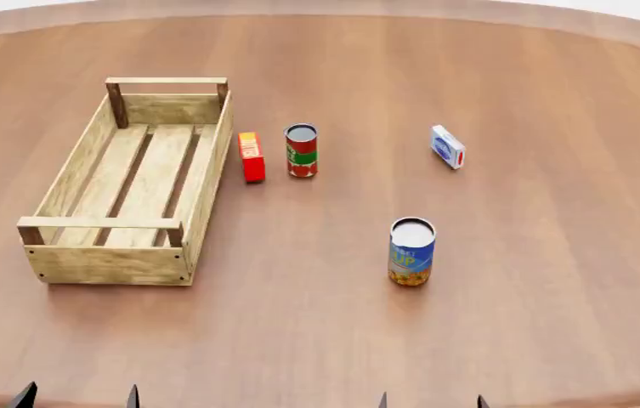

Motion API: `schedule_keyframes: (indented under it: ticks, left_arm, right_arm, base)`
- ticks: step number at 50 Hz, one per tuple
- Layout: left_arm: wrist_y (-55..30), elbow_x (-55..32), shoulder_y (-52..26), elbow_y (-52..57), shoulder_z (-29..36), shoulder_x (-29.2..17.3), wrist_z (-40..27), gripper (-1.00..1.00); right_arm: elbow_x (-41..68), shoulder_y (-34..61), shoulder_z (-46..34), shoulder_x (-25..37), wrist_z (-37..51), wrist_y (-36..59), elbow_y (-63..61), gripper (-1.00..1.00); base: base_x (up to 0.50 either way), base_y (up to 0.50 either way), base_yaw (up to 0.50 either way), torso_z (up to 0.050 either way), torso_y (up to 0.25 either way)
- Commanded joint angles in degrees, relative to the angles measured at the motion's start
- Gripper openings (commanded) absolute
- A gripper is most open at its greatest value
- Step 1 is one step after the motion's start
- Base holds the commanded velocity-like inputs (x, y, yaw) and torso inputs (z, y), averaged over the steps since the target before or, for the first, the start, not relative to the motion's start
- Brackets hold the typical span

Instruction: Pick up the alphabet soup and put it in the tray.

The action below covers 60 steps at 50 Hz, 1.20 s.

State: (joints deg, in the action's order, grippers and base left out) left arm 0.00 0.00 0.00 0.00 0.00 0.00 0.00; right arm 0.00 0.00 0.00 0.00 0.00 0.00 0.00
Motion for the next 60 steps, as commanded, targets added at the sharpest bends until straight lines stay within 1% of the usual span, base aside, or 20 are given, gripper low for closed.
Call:
schedule_keyframes:
  ticks: [1, 9, 12, 27, 46, 60]
  left_arm:
    - [1.88, 0.85, 0.32, -0.32, 1.22, -1.19, -1.82, 1.0]
    - [0.35, -1.36, 1.12, 2.72, 2.37, -2.73, -2.59, 1.0]
    - [2.66, -0.62, 0.58, 0.68, 2.85, -3.11, -3.56, 1.0]
    - [3.25, -0.46, -0.05, -0.51, 4.95, -4.24, -5.53, 1.0]
    - [3.2, -1.5, -1.25, -2.13, 6.68, -5.13, -6.98, 1.0]
    - [2.79, -2.66, -0.78, -1.01, 7.7, -6.03, -7.91, 1.0]
  right_arm:
    - [-0.05, 0.75, -1.16, 0.89, 1.92, 0.08, 1.14, 1.0]
    - [1.07, 0.92, -2.89, 2.41, 4.31, 0.97, -0.9, 1.0]
    - [0.08, 0.29, -3.65, 3.04, 5.26, 1.17, -2.32, 1.0]
    - [0.84, -0.99, -4.61, 4.66, 7.12, -0.06, -3.92, 1.0]
    - [2.06, -0.31, -5.94, 6.05, 8.32, -0.59, -2.86, 1.0]
    - [2.99, -0.4, -6.78, 6.68, 9.21, -0.64, -2.93, 1.0]
  base:
    - [0.0, 0.0, 0.0, 0.0, 0.0]
    - [0.0, 0.0, 0.0, 0.0, 0.0]
    - [0.0, 0.0, 0.0, 0.0, 0.0]
    - [0.07, 0.03, 0.0, 0.0, 0.0]
    - [0.19, 0.22, 0.0, 0.0, 0.0]
    - [0.25, 0.28, 0.0, 0.0, 0.0]
